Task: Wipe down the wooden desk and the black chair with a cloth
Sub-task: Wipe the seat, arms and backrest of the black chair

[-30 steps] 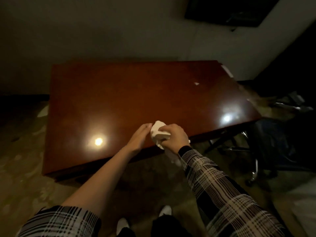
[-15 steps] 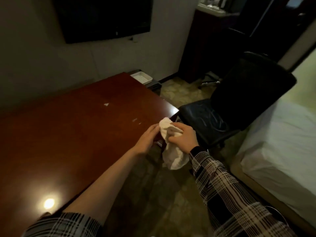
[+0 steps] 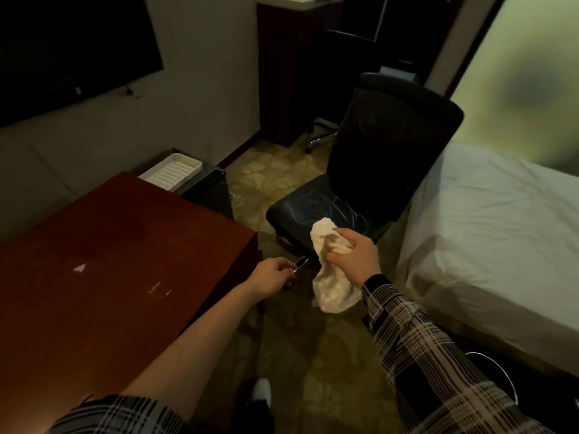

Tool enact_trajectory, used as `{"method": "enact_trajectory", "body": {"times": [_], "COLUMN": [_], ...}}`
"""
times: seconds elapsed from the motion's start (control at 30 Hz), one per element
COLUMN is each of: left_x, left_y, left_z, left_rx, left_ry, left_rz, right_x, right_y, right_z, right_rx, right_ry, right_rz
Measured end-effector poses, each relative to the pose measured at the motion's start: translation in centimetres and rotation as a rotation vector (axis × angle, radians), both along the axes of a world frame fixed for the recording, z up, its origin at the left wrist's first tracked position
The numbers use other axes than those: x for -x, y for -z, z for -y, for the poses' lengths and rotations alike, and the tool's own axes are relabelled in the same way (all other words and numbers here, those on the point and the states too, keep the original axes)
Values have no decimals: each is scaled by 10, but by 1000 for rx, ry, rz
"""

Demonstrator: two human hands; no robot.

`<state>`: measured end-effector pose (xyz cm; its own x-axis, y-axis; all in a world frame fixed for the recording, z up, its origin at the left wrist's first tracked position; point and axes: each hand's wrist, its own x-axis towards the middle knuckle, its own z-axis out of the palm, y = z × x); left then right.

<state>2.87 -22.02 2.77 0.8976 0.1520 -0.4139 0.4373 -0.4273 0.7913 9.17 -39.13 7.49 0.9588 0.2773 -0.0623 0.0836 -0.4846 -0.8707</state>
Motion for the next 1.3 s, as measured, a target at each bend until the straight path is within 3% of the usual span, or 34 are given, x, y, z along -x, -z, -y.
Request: {"method": "enact_trajectory", "body": {"times": [0.47,0.73,0.9,1.3], "left_x": [-225,-304,-339,-444], "left_y": [73,160,228,369], "left_z": [-27,-22,0,37], "left_rx": [60,-12,-26,0], "left_ry": [91,74,81,-348], "left_rz": [-102,-215,-301,-456], "right_x": [-188,-271,-318,-450], "right_y": [61,150,222,391], "right_z": [5,17,28,48], "right_rx": [51,102,203,467], "right_ry": [262,392,351,182], "right_rz": [-105,-199,-209,-71]}}
